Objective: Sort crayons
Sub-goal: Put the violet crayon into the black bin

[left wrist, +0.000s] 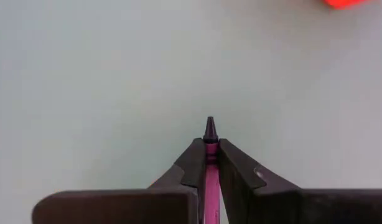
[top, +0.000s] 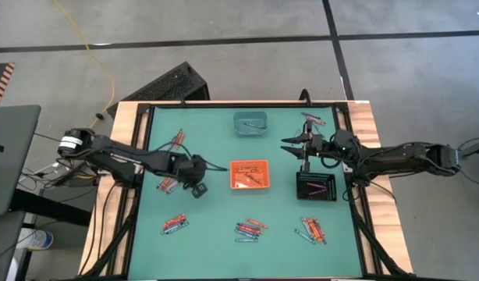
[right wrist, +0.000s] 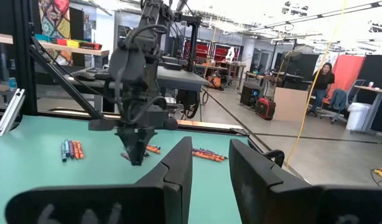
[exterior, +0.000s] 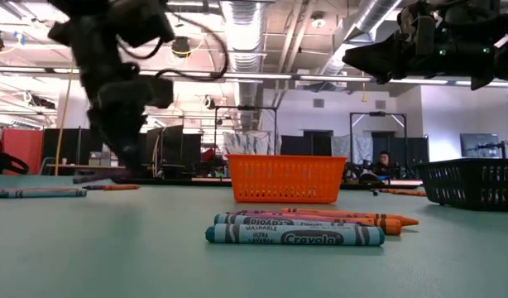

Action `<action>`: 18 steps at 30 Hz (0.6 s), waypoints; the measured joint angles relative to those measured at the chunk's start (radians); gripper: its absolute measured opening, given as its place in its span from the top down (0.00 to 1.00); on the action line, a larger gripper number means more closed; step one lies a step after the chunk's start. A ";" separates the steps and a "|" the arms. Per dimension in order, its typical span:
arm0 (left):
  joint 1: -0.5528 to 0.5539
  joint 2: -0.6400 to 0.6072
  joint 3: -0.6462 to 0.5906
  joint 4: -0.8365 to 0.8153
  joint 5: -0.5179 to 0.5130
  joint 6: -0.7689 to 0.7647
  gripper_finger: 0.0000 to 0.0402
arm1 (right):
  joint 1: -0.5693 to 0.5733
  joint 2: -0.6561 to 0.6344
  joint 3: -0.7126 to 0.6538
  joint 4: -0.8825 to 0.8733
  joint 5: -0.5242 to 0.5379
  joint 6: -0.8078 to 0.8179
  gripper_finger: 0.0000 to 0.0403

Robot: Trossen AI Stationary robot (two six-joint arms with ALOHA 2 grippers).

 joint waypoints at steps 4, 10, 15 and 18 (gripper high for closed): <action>0.030 0.001 0.066 0.107 0.007 0.116 0.95 | 0.000 0.000 0.000 0.000 0.000 0.000 0.73; 0.089 0.001 0.101 0.394 0.032 0.291 0.95 | 0.000 0.000 0.000 0.001 0.000 0.000 0.73; 0.120 0.027 0.102 0.643 0.071 0.383 0.95 | 0.000 0.000 0.000 0.001 0.001 -0.016 0.73; 0.130 0.098 0.103 0.795 0.139 0.395 0.95 | 0.000 -0.001 0.000 0.018 0.002 -0.033 0.73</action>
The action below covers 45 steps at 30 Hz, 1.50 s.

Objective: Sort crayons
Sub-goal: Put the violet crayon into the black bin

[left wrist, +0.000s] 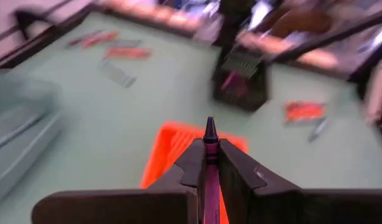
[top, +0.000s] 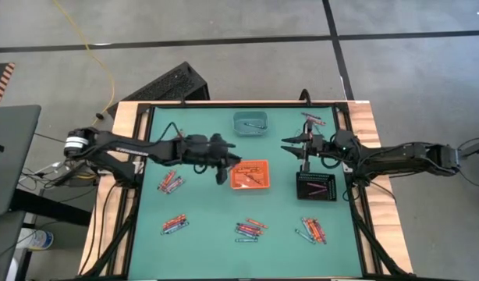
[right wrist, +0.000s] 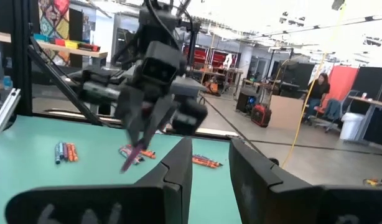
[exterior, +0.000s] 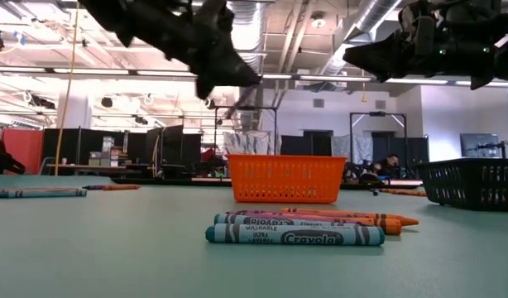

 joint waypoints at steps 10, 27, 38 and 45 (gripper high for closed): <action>0.012 0.390 0.301 0.146 0.270 0.096 0.95 | -0.008 -0.025 0.000 -0.053 0.340 -0.010 0.73; 0.010 0.850 1.033 -0.205 0.418 0.257 0.95 | -0.014 -0.383 0.000 -0.698 1.034 0.139 0.73; -0.005 1.032 1.287 -0.192 0.440 0.206 0.95 | -0.014 -0.428 0.000 -0.768 1.050 0.158 0.73; -0.022 1.067 1.310 -0.169 0.374 0.261 0.95 | -0.014 -0.428 0.000 -0.767 1.049 0.158 0.73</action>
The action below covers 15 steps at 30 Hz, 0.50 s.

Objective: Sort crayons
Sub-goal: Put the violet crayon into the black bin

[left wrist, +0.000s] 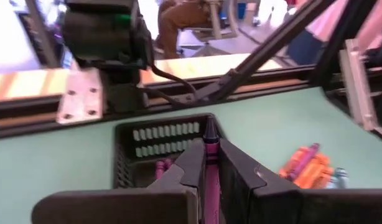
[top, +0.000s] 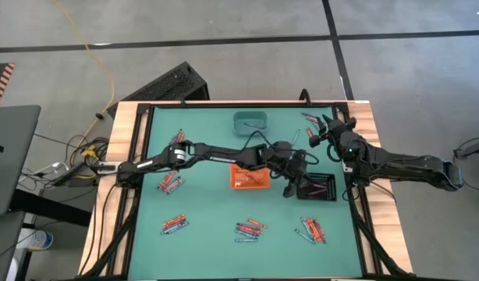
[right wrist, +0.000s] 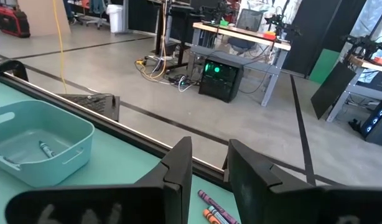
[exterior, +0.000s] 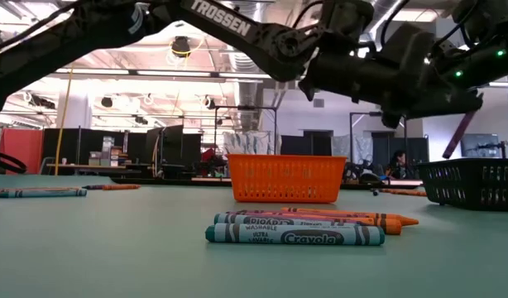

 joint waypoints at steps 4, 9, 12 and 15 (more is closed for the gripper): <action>-0.008 0.000 0.001 0.011 -0.084 0.037 0.95 | 0.000 0.000 0.000 0.001 -0.002 0.000 0.73; -0.016 -0.002 0.001 0.006 -0.125 0.056 0.95 | 0.000 0.000 0.000 0.003 -0.003 0.000 0.73; -0.018 -0.002 0.001 -0.015 -0.123 0.096 0.92 | 0.000 0.000 0.000 0.003 -0.003 0.000 0.73; -0.020 -0.002 0.001 -0.021 -0.106 0.110 0.86 | 0.000 0.000 0.000 0.003 -0.003 0.000 0.73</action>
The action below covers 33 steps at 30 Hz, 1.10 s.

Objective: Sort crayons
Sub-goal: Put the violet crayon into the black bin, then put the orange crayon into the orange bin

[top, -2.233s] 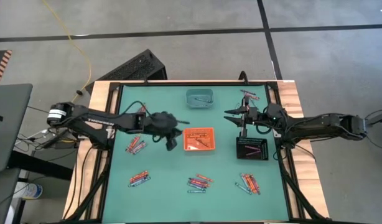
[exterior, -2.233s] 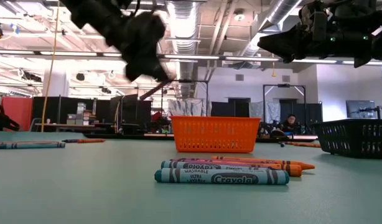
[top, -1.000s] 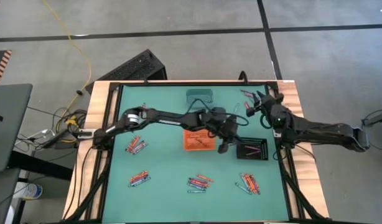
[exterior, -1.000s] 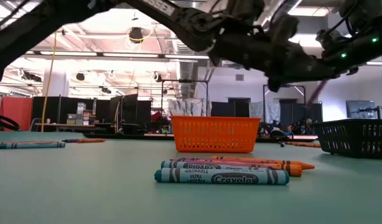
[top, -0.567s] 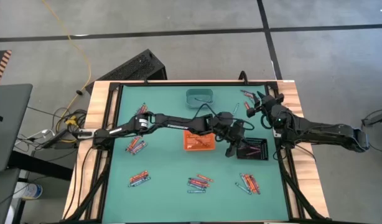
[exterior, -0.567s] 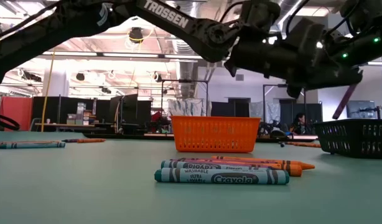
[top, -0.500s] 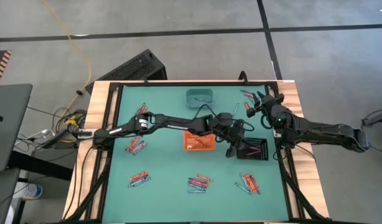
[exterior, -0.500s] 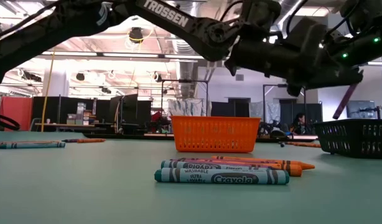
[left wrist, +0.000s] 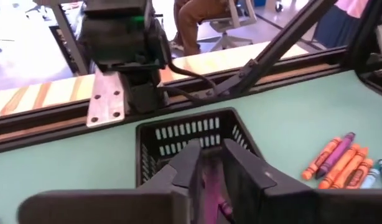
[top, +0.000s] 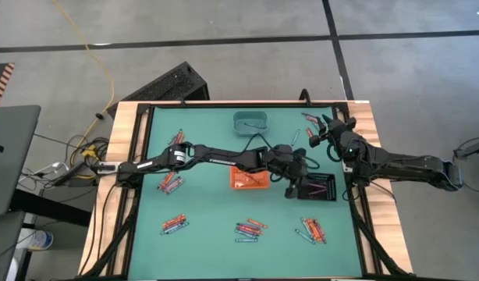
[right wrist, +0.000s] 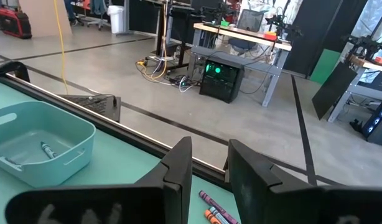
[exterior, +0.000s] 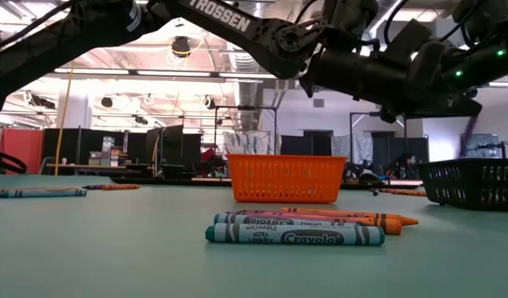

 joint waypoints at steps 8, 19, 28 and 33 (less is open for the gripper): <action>0.003 -0.029 -0.001 -0.154 0.010 0.020 0.71 | 0.001 0.000 0.000 0.000 -0.001 0.000 0.73; 0.038 -0.325 0.000 -0.875 -0.282 0.149 0.70 | 0.004 0.000 0.000 0.000 -0.004 0.000 0.73; 0.095 -0.530 -0.069 -1.365 -0.389 0.011 0.70 | 0.003 0.002 0.001 0.005 -0.020 0.007 0.73; 0.145 -0.735 -0.329 -1.313 -0.388 -0.063 0.70 | 0.004 0.002 0.001 0.005 -0.110 0.007 0.73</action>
